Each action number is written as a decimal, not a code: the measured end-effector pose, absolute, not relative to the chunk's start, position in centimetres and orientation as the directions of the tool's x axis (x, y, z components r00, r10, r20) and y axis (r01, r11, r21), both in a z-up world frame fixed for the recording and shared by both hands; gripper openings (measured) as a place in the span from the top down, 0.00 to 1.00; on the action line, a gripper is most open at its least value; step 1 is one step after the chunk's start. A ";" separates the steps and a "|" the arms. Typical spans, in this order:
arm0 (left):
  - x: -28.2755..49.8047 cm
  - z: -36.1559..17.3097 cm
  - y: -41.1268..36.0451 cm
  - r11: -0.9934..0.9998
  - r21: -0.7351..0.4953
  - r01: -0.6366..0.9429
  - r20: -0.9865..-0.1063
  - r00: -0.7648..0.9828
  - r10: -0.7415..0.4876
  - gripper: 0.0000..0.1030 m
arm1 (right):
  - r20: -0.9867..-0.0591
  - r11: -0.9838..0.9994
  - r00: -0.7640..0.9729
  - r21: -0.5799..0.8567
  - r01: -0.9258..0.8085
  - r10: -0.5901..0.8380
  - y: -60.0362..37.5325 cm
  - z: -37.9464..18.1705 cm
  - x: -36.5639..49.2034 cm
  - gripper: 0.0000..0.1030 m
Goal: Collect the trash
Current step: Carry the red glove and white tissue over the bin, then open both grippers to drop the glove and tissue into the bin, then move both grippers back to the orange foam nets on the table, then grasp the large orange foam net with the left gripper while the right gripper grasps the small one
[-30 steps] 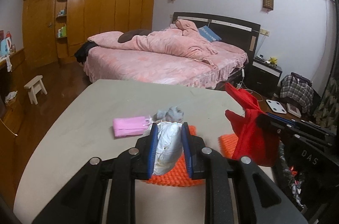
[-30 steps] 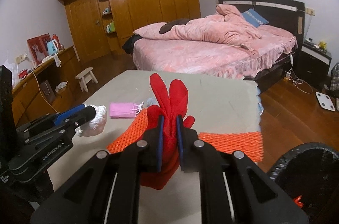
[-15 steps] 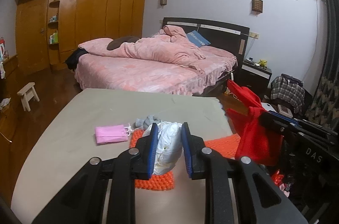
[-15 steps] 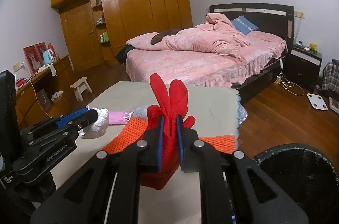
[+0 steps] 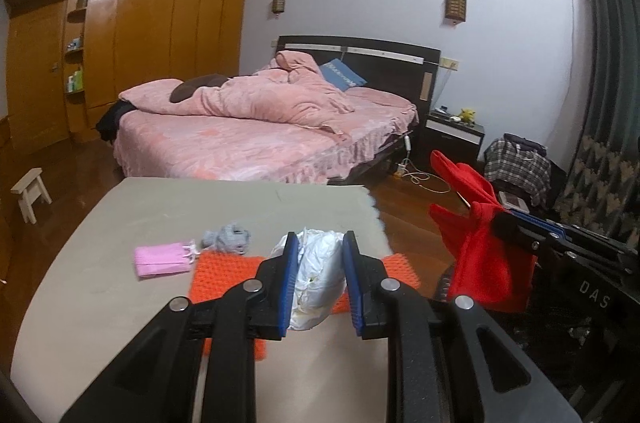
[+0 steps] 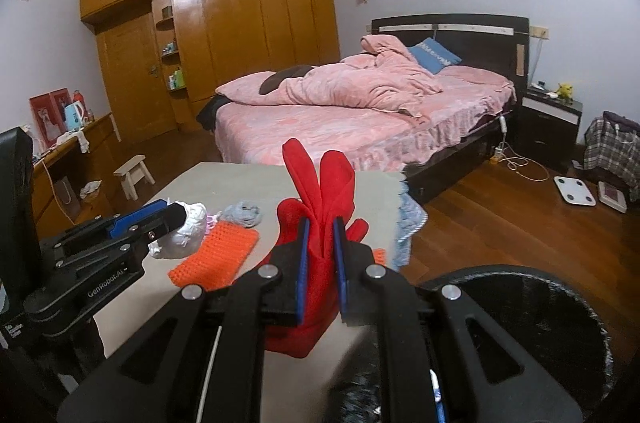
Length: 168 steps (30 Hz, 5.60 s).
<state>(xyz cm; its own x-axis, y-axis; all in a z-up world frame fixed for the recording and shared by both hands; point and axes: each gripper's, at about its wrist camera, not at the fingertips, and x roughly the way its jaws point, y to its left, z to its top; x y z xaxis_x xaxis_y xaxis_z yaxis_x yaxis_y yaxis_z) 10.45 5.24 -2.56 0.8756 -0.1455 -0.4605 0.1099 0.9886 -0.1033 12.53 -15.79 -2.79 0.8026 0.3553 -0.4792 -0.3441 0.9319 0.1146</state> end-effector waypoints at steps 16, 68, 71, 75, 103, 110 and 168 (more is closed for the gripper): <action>10.4 -2.4 -3.0 0.956 -0.115 0.271 -0.457 0.840 -0.293 0.78 | -0.479 0.972 0.846 0.097 -0.213 0.233 -23.5 -3.2 10.0 0.89; 9.2 -5.8 -11.5 0.894 -0.129 0.429 -0.503 0.749 -0.431 0.16 | -0.534 0.990 0.843 0.079 0.116 -0.057 -35.5 -7.1 5.5 0.06; 9.1 -5.6 -9.8 0.910 -0.117 0.398 -0.503 0.767 -0.400 0.12 | -0.540 0.992 0.840 0.066 0.109 -0.056 -34.9 -7.2 5.8 0.05; 9.1 -5.7 -7.2 0.931 -0.104 0.349 -0.503 0.789 -0.352 0.11 | -0.548 0.994 0.836 0.066 0.089 -0.038 -33.8 -7.5 6.2 0.05; 11.2 -7.2 13.1 0.996 -0.024 -0.082 -0.509 0.859 0.059 0.10 | -0.542 0.960 0.794 0.121 -0.252 0.276 -13.7 -7.5 16.2 0.05; 12.5 -8.3 15.9 0.991 -0.032 -0.131 -0.528 0.844 0.095 0.10 | -0.611 0.960 0.746 0.087 -0.267 0.263 -8.8 -10.3 20.0 0.05; 17.9 -15.3 15.8 0.996 -0.091 -0.024 -0.732 0.679 -0.050 0.80 | -0.743 0.943 0.609 0.091 -0.320 0.279 -5.1 -17.0 24.3 0.82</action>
<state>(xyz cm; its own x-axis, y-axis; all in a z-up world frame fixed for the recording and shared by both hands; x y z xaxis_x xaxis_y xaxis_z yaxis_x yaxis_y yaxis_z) 17.89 15.76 -15.35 0.6794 -0.0503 -0.7320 -0.0243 0.9956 -0.0910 24.32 -5.14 -17.04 0.6088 0.2786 -0.7428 -0.3201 0.9430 0.0913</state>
